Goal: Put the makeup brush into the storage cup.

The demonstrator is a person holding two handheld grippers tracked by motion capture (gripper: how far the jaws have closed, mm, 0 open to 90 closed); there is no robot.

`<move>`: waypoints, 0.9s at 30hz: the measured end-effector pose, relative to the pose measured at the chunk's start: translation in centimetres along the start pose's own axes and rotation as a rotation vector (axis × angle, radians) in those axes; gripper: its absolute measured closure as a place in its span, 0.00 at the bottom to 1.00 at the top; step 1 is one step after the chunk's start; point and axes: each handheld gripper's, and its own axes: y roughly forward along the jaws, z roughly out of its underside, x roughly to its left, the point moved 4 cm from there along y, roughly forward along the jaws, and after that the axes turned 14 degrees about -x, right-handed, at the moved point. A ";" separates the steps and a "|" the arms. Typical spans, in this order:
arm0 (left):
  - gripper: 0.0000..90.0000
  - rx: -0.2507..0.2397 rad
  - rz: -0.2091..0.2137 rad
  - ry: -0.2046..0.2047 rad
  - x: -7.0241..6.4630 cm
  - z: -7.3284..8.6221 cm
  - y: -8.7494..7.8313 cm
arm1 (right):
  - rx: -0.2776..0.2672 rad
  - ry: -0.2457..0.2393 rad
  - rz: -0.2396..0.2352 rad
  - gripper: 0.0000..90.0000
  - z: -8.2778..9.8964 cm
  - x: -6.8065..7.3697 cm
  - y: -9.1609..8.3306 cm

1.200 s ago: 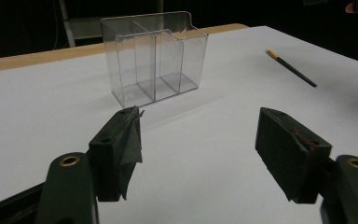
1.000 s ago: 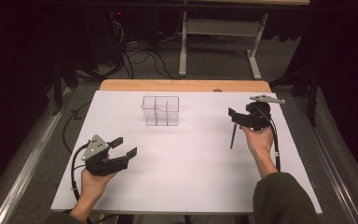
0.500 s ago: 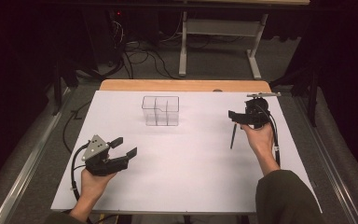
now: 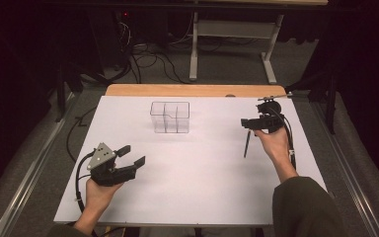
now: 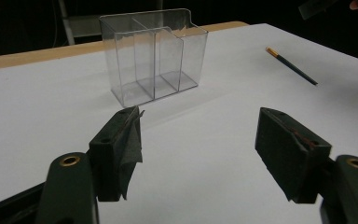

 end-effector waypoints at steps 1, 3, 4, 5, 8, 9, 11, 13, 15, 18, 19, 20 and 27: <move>0.35 -0.001 0.000 0.001 0.0 0.0 0.0 | 0.009 0.003 0.004 0.29 -0.1 0.0 0.0; 0.35 -0.001 0.001 0.002 0.0 0.0 0.0 | 0.031 0.004 0.007 0.29 -0.2 0.0 0.1; 0.35 0.000 0.000 0.002 0.0 0.0 0.0 | 0.042 -0.002 0.010 0.29 -0.2 0.0 0.1; 0.35 0.000 0.000 0.002 0.0 0.0 0.0 | 0.054 -0.009 0.011 0.29 -0.2 0.0 0.2; 0.35 -0.001 0.000 0.002 0.0 0.0 0.0 | 0.086 -0.012 0.013 0.29 -0.3 0.1 0.3; 0.35 0.000 0.000 0.001 0.0 0.0 0.0 | 0.093 -0.009 0.013 0.29 -0.4 0.1 0.3; 0.35 -0.001 0.001 0.002 0.0 0.0 0.0 | 0.110 -0.007 0.018 0.29 -0.5 0.1 0.4; 0.35 -0.001 0.002 0.003 0.0 0.0 0.0 | 0.135 0.002 0.021 0.29 -0.6 0.0 0.5; 0.35 0.001 0.002 0.003 -0.1 0.0 0.0 | 0.160 0.005 0.023 0.30 -0.7 0.0 0.5; 0.35 0.000 0.002 0.001 0.0 0.0 0.0 | 0.191 -0.004 0.030 0.30 -0.7 0.0 0.6; 0.35 0.000 0.002 0.000 0.0 0.0 0.0 | 0.200 0.000 0.031 0.30 -0.7 0.0 0.7; 0.35 0.001 0.003 0.001 0.0 0.0 0.0 | 0.210 -0.005 0.032 0.30 -0.8 0.0 0.7; 0.35 0.002 0.005 0.003 -0.1 0.0 0.0 | 0.264 0.002 0.048 0.32 -0.8 -0.2 1.0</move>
